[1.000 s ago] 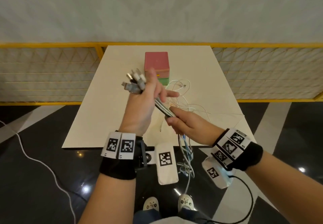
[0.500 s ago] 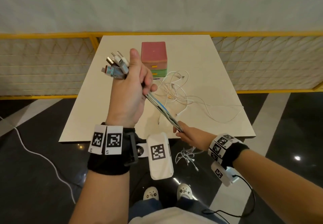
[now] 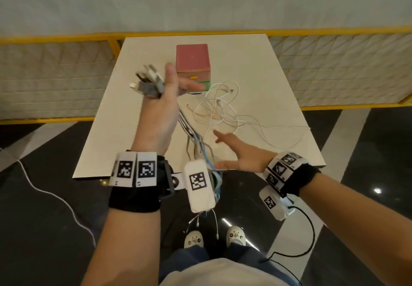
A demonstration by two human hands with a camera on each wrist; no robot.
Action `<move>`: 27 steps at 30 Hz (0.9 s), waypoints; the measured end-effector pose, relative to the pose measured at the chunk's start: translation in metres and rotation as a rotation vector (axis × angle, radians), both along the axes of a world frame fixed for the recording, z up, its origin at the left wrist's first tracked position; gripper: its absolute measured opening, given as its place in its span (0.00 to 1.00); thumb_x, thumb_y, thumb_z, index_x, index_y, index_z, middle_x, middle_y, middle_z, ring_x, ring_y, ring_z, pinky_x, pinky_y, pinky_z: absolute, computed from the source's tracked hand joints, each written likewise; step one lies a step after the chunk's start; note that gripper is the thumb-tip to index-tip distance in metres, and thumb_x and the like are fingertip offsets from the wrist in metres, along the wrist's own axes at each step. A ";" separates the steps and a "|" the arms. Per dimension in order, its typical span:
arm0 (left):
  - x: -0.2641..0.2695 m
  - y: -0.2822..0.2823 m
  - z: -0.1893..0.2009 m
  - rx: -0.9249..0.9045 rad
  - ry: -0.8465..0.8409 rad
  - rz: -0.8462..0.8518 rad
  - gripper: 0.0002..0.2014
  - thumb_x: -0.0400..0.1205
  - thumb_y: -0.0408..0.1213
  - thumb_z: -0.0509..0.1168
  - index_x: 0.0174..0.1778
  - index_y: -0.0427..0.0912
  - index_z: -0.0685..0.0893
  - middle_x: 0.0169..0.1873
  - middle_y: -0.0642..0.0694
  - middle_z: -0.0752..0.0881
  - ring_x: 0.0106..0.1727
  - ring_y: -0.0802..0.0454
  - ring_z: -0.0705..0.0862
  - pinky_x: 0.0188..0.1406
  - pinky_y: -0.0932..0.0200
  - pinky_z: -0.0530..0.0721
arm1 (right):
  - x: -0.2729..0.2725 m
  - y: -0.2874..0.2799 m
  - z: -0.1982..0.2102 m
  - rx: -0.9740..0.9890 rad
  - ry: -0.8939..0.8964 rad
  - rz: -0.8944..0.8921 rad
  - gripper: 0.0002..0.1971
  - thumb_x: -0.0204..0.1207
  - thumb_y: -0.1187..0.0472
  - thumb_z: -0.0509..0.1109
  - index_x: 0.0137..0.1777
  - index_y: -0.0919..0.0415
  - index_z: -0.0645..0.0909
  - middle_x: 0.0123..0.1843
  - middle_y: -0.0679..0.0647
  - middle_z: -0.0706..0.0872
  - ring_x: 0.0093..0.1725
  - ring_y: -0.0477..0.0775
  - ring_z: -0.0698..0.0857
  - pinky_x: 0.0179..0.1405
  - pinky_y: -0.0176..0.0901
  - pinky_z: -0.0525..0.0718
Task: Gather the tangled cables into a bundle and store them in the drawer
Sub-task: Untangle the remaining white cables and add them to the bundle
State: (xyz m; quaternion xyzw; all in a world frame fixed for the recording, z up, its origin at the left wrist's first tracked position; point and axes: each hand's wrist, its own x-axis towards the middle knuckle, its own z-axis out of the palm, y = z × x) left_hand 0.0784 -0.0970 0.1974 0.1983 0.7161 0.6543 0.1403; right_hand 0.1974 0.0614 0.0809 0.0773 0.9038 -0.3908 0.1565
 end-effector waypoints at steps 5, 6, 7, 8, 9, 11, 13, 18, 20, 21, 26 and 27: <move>0.016 0.017 -0.022 -0.211 -0.011 -0.280 0.24 0.88 0.55 0.53 0.38 0.54 0.92 0.48 0.64 0.90 0.53 0.75 0.83 0.62 0.71 0.76 | -0.025 -0.027 0.060 -0.331 0.393 -0.025 0.19 0.80 0.63 0.67 0.69 0.66 0.72 0.65 0.58 0.81 0.65 0.49 0.80 0.69 0.40 0.77; 0.016 0.018 -0.023 -0.213 -0.027 -0.283 0.23 0.87 0.54 0.56 0.36 0.53 0.92 0.46 0.62 0.91 0.51 0.73 0.85 0.59 0.71 0.79 | -0.029 -0.032 0.064 -0.351 0.392 -0.018 0.15 0.81 0.67 0.63 0.67 0.68 0.72 0.59 0.60 0.82 0.60 0.53 0.83 0.62 0.39 0.81; 0.015 0.018 -0.023 -0.216 -0.025 -0.271 0.22 0.87 0.53 0.58 0.35 0.51 0.92 0.44 0.61 0.91 0.48 0.71 0.86 0.53 0.71 0.81 | -0.031 -0.037 0.067 -0.358 0.376 -0.017 0.11 0.83 0.69 0.58 0.63 0.68 0.73 0.52 0.60 0.83 0.51 0.57 0.85 0.53 0.39 0.85; 0.013 0.018 -0.022 -0.204 -0.034 -0.245 0.19 0.86 0.52 0.61 0.37 0.49 0.92 0.42 0.58 0.92 0.47 0.68 0.88 0.49 0.67 0.85 | -0.032 -0.041 0.068 -0.383 0.360 -0.024 0.07 0.85 0.68 0.54 0.57 0.66 0.73 0.44 0.57 0.81 0.40 0.59 0.84 0.42 0.39 0.86; 0.009 0.017 -0.025 -0.174 -0.030 -0.226 0.13 0.84 0.48 0.66 0.41 0.47 0.92 0.42 0.53 0.93 0.47 0.62 0.90 0.48 0.57 0.89 | -0.032 -0.046 0.069 -0.433 0.350 -0.044 0.07 0.86 0.68 0.51 0.52 0.63 0.71 0.37 0.54 0.77 0.31 0.57 0.79 0.32 0.37 0.82; 0.005 0.014 -0.024 0.042 -0.092 -0.233 0.14 0.76 0.39 0.76 0.57 0.47 0.86 0.48 0.40 0.92 0.52 0.45 0.91 0.50 0.43 0.90 | -0.033 -0.051 0.068 -0.578 0.346 -0.085 0.08 0.87 0.66 0.46 0.51 0.62 0.67 0.32 0.51 0.69 0.23 0.49 0.67 0.20 0.34 0.70; -0.002 0.013 -0.024 0.299 -0.167 -0.230 0.32 0.69 0.36 0.81 0.66 0.56 0.78 0.57 0.30 0.86 0.56 0.34 0.88 0.44 0.53 0.90 | -0.034 -0.050 0.066 -0.652 0.346 -0.093 0.08 0.87 0.65 0.46 0.53 0.62 0.66 0.31 0.49 0.66 0.23 0.44 0.61 0.18 0.32 0.65; -0.004 0.018 -0.012 0.281 -0.082 -0.152 0.16 0.82 0.50 0.61 0.32 0.45 0.79 0.27 0.51 0.82 0.33 0.45 0.86 0.33 0.51 0.84 | -0.034 -0.038 0.065 -0.734 0.311 -0.109 0.09 0.87 0.60 0.51 0.49 0.58 0.71 0.28 0.45 0.69 0.22 0.48 0.62 0.17 0.36 0.63; -0.005 0.024 -0.014 0.261 -0.075 -0.161 0.22 0.86 0.49 0.54 0.28 0.40 0.70 0.25 0.51 0.80 0.32 0.47 0.84 0.37 0.54 0.83 | -0.032 -0.034 0.068 -0.783 0.292 -0.113 0.11 0.87 0.58 0.51 0.47 0.60 0.71 0.27 0.48 0.67 0.19 0.49 0.62 0.17 0.40 0.62; -0.005 0.026 -0.014 0.246 -0.053 -0.179 0.24 0.86 0.50 0.51 0.27 0.40 0.68 0.25 0.50 0.80 0.32 0.48 0.83 0.37 0.58 0.82 | -0.032 -0.032 0.068 -0.797 0.289 -0.108 0.12 0.86 0.57 0.50 0.46 0.60 0.70 0.27 0.50 0.67 0.18 0.49 0.63 0.17 0.42 0.61; -0.011 0.032 -0.012 0.243 -0.088 -0.309 0.30 0.82 0.60 0.39 0.27 0.39 0.69 0.26 0.45 0.82 0.29 0.51 0.80 0.32 0.66 0.78 | -0.031 -0.025 0.070 -0.804 0.290 -0.125 0.12 0.86 0.57 0.50 0.48 0.61 0.71 0.28 0.50 0.68 0.20 0.49 0.65 0.19 0.45 0.60; -0.011 0.034 -0.012 0.223 -0.066 -0.298 0.29 0.85 0.56 0.40 0.27 0.39 0.69 0.25 0.47 0.83 0.29 0.50 0.80 0.31 0.66 0.78 | -0.031 -0.024 0.071 -0.809 0.289 -0.128 0.11 0.86 0.57 0.50 0.49 0.61 0.72 0.29 0.50 0.68 0.20 0.49 0.65 0.20 0.43 0.61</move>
